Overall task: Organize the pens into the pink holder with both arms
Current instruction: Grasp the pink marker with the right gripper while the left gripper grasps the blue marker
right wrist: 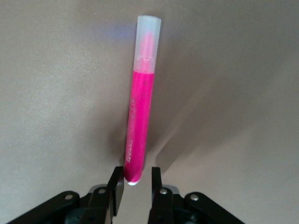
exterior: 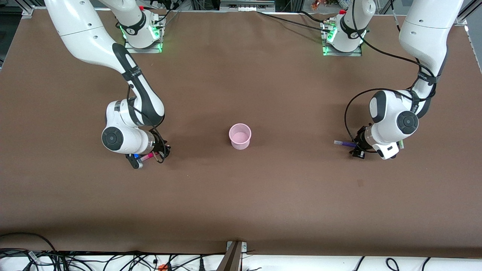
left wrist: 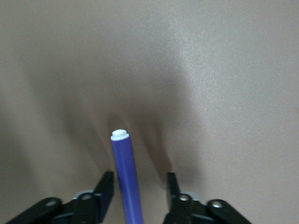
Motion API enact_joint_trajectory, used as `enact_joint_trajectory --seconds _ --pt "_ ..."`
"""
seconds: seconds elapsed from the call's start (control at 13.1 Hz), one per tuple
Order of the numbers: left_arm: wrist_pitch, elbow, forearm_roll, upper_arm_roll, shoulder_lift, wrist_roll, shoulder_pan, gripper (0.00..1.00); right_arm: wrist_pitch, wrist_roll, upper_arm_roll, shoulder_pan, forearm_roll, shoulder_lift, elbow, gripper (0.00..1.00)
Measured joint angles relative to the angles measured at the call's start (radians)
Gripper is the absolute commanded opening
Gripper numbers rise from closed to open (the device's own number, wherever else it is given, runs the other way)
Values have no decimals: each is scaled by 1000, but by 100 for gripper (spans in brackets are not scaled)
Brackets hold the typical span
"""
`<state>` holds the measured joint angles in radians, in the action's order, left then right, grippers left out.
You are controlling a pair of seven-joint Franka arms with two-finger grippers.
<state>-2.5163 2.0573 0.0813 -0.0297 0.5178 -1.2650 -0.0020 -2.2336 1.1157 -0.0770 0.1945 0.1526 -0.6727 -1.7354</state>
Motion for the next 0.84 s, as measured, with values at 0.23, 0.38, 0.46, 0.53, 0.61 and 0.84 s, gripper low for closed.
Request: enact_joint_trajectory --seconds 0.23,0.38,0.46,0.53,0.61,0.84 --pt "0 1 0 0 0 1 -7 0 -20 -9 0 -1 1 -8 -1 29" --pt "0 1 0 0 -1 5 -9 0 -24 -24 0 -2 3 -9 -1 8" --pt "-1 1 0 0 -2 8 -9 0 -25 -31 0 -4 6 -9 -1 0" --pt "-4 0 -1 0 -5 10 -9 0 -28 -36 0 -5 9 -9 -1 0" --pt "-5 -3 -1 0 -11 11 -9 0 -28 -37 0 -6 10 -8 -1 0" --pt "-4 -14 -1 0 -40 14 -10 0 -6 -42 -12 -7 16 -8 2 0"
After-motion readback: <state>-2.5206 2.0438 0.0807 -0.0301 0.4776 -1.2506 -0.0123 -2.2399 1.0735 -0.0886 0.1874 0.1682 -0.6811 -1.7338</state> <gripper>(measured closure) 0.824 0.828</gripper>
